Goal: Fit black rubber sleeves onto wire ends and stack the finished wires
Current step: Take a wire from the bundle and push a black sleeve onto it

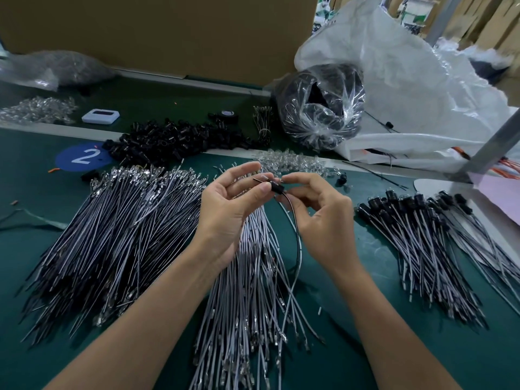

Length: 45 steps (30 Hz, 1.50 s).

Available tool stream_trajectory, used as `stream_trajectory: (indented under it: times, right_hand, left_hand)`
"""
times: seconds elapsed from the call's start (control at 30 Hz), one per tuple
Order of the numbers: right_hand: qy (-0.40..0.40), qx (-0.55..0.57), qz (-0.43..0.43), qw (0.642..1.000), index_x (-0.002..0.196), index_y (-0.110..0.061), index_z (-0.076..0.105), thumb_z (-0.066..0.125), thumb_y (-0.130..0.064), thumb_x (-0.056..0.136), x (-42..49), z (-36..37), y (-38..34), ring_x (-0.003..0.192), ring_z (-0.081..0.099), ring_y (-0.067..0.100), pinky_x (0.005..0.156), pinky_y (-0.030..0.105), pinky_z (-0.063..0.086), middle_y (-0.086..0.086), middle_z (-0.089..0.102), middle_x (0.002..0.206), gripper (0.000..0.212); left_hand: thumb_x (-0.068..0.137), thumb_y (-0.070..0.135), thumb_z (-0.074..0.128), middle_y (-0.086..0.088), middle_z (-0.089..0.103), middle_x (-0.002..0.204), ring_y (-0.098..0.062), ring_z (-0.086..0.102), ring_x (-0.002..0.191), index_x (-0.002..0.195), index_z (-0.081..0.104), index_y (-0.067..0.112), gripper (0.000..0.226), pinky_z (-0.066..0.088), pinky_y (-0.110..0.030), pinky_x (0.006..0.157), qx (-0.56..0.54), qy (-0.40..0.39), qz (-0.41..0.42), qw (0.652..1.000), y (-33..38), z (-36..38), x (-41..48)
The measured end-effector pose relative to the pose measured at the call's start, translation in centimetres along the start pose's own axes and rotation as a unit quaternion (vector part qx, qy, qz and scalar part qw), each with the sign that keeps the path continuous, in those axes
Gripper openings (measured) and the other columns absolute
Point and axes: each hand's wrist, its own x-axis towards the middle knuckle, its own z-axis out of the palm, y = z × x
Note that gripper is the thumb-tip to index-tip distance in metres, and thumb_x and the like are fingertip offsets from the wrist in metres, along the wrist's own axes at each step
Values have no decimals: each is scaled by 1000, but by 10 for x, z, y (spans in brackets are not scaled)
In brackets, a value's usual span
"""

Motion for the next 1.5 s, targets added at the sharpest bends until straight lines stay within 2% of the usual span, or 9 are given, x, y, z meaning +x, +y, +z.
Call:
stream_trajectory:
  times: [0.23, 0.5, 0.63, 0.87, 1.0, 1.17, 1.33, 1.4, 1.5]
  right_hand:
    - [1, -99, -71, 993, 110, -5, 69, 69, 11, 81, -1, -4, 2, 92, 67, 4, 82, 4, 47, 1, 74, 91, 33]
    - [9, -87, -82, 993, 99, -5, 73, 72, 6, 80, -1, -4, 2, 82, 69, 9, 80, 16, 54, 1, 73, 89, 22]
    - [-12, 21, 24, 999, 99, -14, 75, 70, -9, 89, 1, -7, -1, 81, 71, 11, 76, 33, 59, -5, 75, 87, 12]
    - [-18, -47, 1, 999, 97, -13, 78, 79, -9, 79, -1, -2, -1, 73, 67, -3, 68, 6, 47, -13, 71, 80, 18]
    - [22, -74, 10, 997, 89, -15, 78, 82, -12, 77, 0, -5, 2, 67, 67, 4, 65, 12, 50, -12, 72, 74, 14]
    - [51, -53, 56, 996, 86, -20, 78, 84, -13, 73, 6, -15, 8, 69, 66, -3, 67, 8, 47, -22, 68, 75, 16]
    - [29, 215, 146, 965, 84, -21, 78, 80, -7, 75, 11, -25, 4, 79, 70, 18, 75, 31, 56, 2, 76, 87, 17]
    - [21, 373, 174, 911, 86, -17, 76, 76, -13, 76, 13, -30, 1, 82, 71, 21, 73, 29, 56, 6, 75, 92, 11]
    - [4, 553, 203, 808, 94, -9, 70, 63, -24, 86, 14, -34, -1, 81, 71, 17, 66, 25, 57, 8, 74, 97, 18]
  left_hand:
    - [64, 3, 74, -13, 76, 94, -21, 74, 88, 96, 74, 8, 32, 58, -24, 77, 85, -21, -6, 996, -2, -3, -1]
    - [67, 9, 74, -13, 76, 87, -22, 74, 81, 84, 77, 4, 18, 59, -24, 70, 74, 4, -20, 997, 1, -4, -1]
    - [68, 11, 74, -10, 76, 83, -18, 74, 74, 85, 77, 7, 17, 59, -23, 67, 103, 36, 18, 994, 0, -5, 0]
    - [70, 13, 73, -8, 76, 80, -18, 74, 74, 87, 74, 6, 18, 59, -23, 67, 141, 22, 35, 989, -4, 1, -3]
    - [77, 7, 71, -5, 76, 77, -15, 73, 70, 88, 73, 7, 11, 58, -21, 64, 137, 80, 84, 984, 3, -4, -1]
    - [85, 2, 68, -3, 76, 77, -16, 73, 72, 92, 72, 8, 10, 57, -19, 67, 88, 211, 105, 968, 17, -19, 7]
    - [89, -1, 64, -3, 75, 76, -16, 72, 72, 96, 70, 7, 12, 57, -21, 66, 45, 193, 65, 978, 20, -23, 7]
    - [91, 3, 59, -6, 74, 80, -20, 71, 76, 104, 68, 8, 17, 59, -27, 68, 54, 117, 29, 991, 20, -21, 4]
    - [85, 36, 51, -8, 72, 90, -25, 67, 85, 105, 71, 10, 38, 58, -37, 77, 35, -47, 2, 998, 21, -18, -1]
